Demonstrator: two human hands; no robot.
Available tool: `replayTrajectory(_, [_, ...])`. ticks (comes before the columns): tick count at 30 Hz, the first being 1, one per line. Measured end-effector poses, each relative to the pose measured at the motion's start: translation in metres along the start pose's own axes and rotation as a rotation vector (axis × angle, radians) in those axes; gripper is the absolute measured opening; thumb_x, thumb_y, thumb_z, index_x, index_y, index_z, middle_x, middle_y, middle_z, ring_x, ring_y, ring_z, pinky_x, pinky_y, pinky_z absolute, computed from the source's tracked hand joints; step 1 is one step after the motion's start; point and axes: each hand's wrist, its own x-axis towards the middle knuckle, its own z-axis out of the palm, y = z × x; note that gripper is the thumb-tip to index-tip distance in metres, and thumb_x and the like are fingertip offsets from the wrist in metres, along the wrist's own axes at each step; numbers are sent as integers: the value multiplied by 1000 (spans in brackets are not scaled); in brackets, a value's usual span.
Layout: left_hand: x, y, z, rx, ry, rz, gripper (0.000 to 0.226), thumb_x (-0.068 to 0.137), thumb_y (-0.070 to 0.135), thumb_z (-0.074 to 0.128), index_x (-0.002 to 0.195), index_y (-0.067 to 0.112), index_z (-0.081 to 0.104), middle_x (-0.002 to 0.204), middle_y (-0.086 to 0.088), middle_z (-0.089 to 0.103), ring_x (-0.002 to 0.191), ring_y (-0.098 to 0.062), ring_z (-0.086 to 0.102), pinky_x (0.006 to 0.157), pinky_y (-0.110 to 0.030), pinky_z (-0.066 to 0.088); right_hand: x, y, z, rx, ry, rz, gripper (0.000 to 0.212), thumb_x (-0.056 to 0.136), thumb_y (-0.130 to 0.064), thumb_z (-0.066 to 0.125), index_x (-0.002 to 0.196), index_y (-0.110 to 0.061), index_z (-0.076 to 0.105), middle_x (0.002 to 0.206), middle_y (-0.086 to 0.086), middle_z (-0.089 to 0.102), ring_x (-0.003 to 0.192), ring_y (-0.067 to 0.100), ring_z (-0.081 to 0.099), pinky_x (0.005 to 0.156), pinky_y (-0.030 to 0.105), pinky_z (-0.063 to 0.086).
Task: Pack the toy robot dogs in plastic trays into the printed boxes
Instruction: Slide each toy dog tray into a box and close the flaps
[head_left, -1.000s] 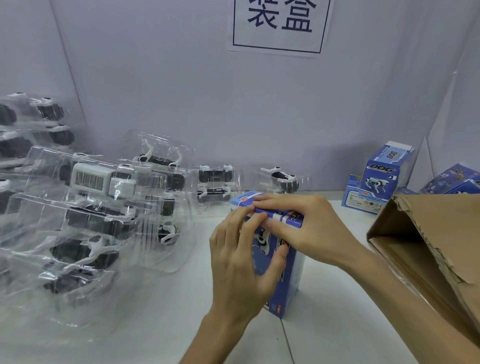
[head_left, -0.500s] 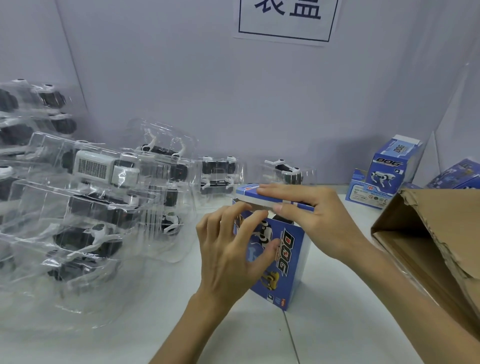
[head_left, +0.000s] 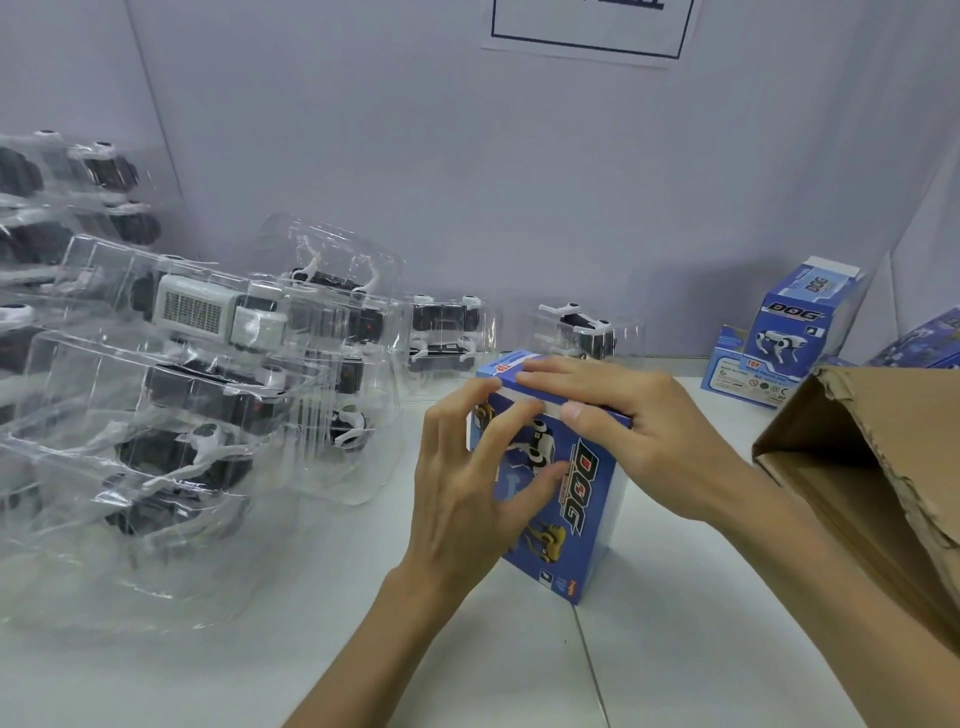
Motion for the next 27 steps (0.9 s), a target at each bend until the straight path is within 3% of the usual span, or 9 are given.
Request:
replayTrajectory(3, [-2,0,1,9,-6,3,46,88,41,70,126,21,54,132,-6,46,120,-22,46,106,-22,36,-5,-5,-5,-81,-78,-24,43,95,-36,41,131,-58,49,142,-36,45,136,-13,36,113,35,39])
replayTrajectory(7, [-3,3,1,45,2,24,41,93,44,62,125,21,53,134,-5,45,121,-22,45,106,-27,36,9,-2,-12,-144,-294,26,55,99,-16,35,144,-48,31,152,-35,26,139,-16,23,117,23,29])
replayTrajectory(9, [-1,7,2,44,-7,26,37,94,42,59,124,22,53,135,-4,45,123,-22,44,105,-29,34,12,-1,-15,-91,-376,61,58,100,-8,37,138,-52,29,145,-42,24,136,-19,23,117,21,30])
replayTrajectory(12, [2,13,1,12,-37,22,31,93,37,59,120,23,53,135,-2,45,125,-21,45,104,-34,35,-5,-2,-18,184,-112,7,41,92,-20,50,128,-35,61,133,-29,58,129,-3,50,99,18,48])
replayTrajectory(14, [6,15,-2,-4,-60,17,29,92,35,58,118,24,53,137,-1,45,125,-22,46,105,-35,34,-16,6,-17,200,44,-41,25,89,-20,61,112,-17,68,122,-15,68,122,9,59,92,28,55])
replayTrajectory(16, [11,18,-3,-13,-74,46,25,91,33,60,115,24,57,136,-2,50,125,-24,48,106,-37,33,-19,12,-13,142,135,-85,18,88,-22,66,105,-16,71,117,-11,71,119,12,62,90,31,56])
replayTrajectory(20, [18,25,-2,-92,-125,67,21,91,23,62,111,19,67,126,-3,63,120,-22,55,104,-39,39,-20,11,-5,53,241,-169,18,90,-20,67,106,-23,73,115,-13,72,112,3,65,99,25,50])
replayTrajectory(24, [21,20,-8,-127,-137,100,28,89,20,69,116,18,64,120,-1,68,114,-20,61,104,-38,43,-25,9,-5,-35,191,-191,20,92,-28,67,111,-23,71,125,-16,67,118,-1,61,119,40,33])
replayTrajectory(27, [31,6,-15,-161,-187,114,35,87,26,75,119,15,64,117,0,68,112,-18,62,109,-41,42,-32,10,-5,-90,128,-200,35,88,-32,70,122,-31,62,136,-21,58,126,0,56,123,46,21])
